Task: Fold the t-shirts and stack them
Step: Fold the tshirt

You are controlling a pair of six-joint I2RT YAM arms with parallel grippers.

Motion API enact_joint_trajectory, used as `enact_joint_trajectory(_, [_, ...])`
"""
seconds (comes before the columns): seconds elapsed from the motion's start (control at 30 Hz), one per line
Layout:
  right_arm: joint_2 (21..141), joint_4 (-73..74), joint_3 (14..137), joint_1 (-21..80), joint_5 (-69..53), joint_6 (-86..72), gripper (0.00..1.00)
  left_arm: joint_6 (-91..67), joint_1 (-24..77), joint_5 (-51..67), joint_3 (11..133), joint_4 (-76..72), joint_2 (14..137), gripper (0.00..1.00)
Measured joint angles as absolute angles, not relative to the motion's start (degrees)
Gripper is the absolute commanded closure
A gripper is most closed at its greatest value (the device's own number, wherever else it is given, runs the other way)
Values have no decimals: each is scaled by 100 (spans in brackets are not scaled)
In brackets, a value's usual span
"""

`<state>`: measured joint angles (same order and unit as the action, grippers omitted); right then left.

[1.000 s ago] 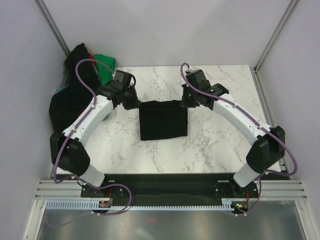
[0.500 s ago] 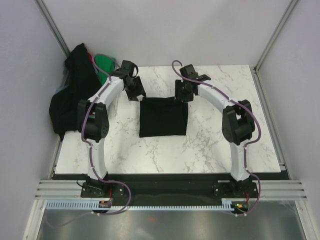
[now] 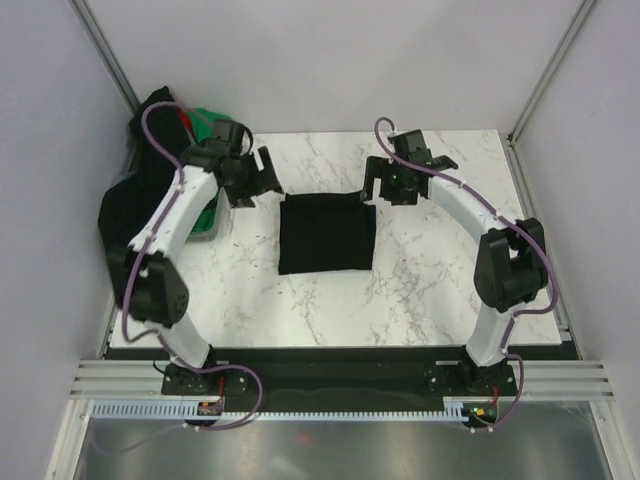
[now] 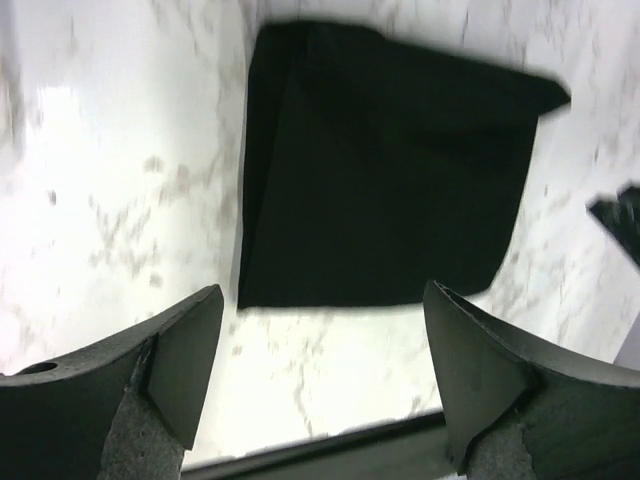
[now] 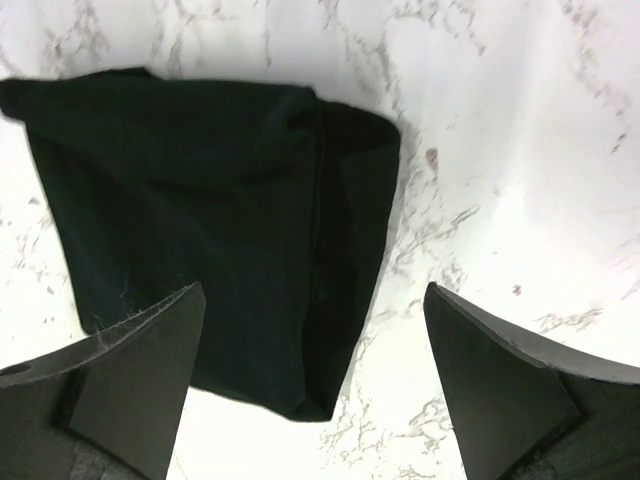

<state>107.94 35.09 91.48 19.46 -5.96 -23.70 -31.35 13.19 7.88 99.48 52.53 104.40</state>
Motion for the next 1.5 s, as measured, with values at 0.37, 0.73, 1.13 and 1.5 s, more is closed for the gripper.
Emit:
enact_joint_trajectory(0.37, [10280, 2547, 7177, 1835, -1743, -2412, 13, -3061, 1455, 1118, 5841, 4958, 6141, 16])
enact_joint_trajectory(0.73, [9303, 2145, 7011, 1975, -2108, -2650, 35, -3527, 1516, 1527, 5577, 3671, 7026, 23])
enact_joint_trajectory(1.13, [10213, 687, 6136, 2506, -3118, -3319, 43, -3671, 1859, 1868, 8409, 2565, 10958, 27])
enact_joint_trajectory(1.5, [10114, -67, 4978, 2351, -3183, -3306, 41, -3548, 1800, 1846, 10689, 3319, 13131, 28])
